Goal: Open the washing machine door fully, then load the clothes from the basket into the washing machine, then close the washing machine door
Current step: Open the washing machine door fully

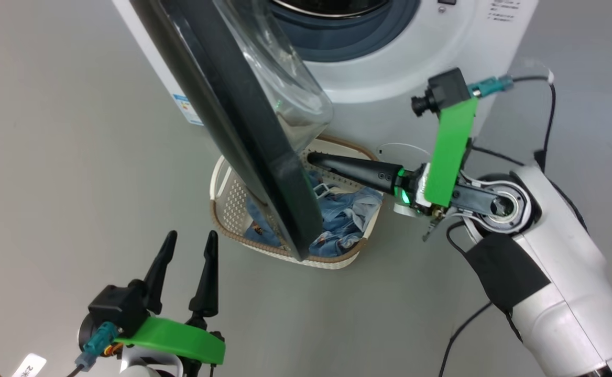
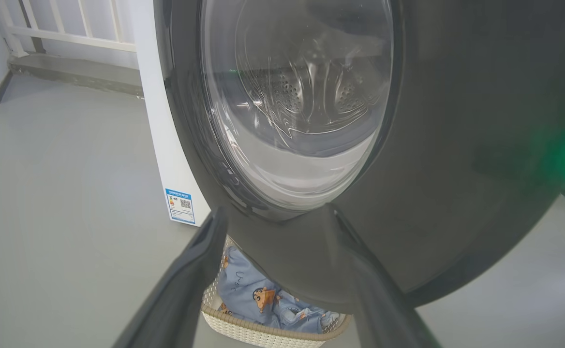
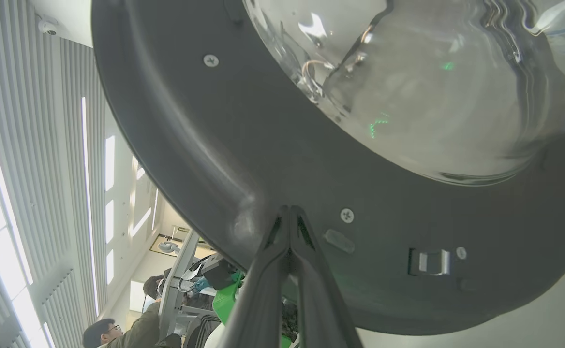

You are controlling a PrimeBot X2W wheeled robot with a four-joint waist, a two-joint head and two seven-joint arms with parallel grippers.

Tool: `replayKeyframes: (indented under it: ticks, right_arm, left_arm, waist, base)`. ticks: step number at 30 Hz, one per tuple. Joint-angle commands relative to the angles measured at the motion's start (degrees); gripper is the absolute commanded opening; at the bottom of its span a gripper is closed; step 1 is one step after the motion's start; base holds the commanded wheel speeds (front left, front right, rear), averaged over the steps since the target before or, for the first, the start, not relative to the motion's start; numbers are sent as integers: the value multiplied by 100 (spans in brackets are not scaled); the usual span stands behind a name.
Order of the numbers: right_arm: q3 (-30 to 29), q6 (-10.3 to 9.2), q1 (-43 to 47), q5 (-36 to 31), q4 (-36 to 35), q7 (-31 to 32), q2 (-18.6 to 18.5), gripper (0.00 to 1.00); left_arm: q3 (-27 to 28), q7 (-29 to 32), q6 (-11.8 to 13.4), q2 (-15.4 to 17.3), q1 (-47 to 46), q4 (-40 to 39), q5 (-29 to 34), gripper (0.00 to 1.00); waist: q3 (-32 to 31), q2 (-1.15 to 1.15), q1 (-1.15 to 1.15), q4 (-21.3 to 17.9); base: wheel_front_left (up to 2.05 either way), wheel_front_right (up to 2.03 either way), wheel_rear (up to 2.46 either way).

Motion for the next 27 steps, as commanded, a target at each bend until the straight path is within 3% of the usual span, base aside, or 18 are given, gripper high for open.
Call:
replayKeyframes:
  ticks: [1,2,4,27]
  right_arm:
    - [-26,8,144,-19,-157,-77,90,51]
    - [-57,8,186,-17,-157,-112,69,73]
    - [-125,8,275,-8,-163,-182,25,100]
    - [-652,8,1594,-248,-430,-1352,-523,100]
  left_arm:
    - [227,-37,-22,108,-42,-101,65,100]
    - [248,-37,-36,108,-33,-93,57,100]
    - [293,-37,-60,108,-3,-83,68,100]
    - [883,-37,-271,108,369,-26,537,100]
  waist:
    - [-76,0,0,-85]
    - [-103,0,0,-120]
    - [-156,0,0,-189]
    - [-628,0,0,-1056]
  base:
    - [0,0,0]
    - [0,0,0]
    - [0,0,0]
    - [0,0,0]
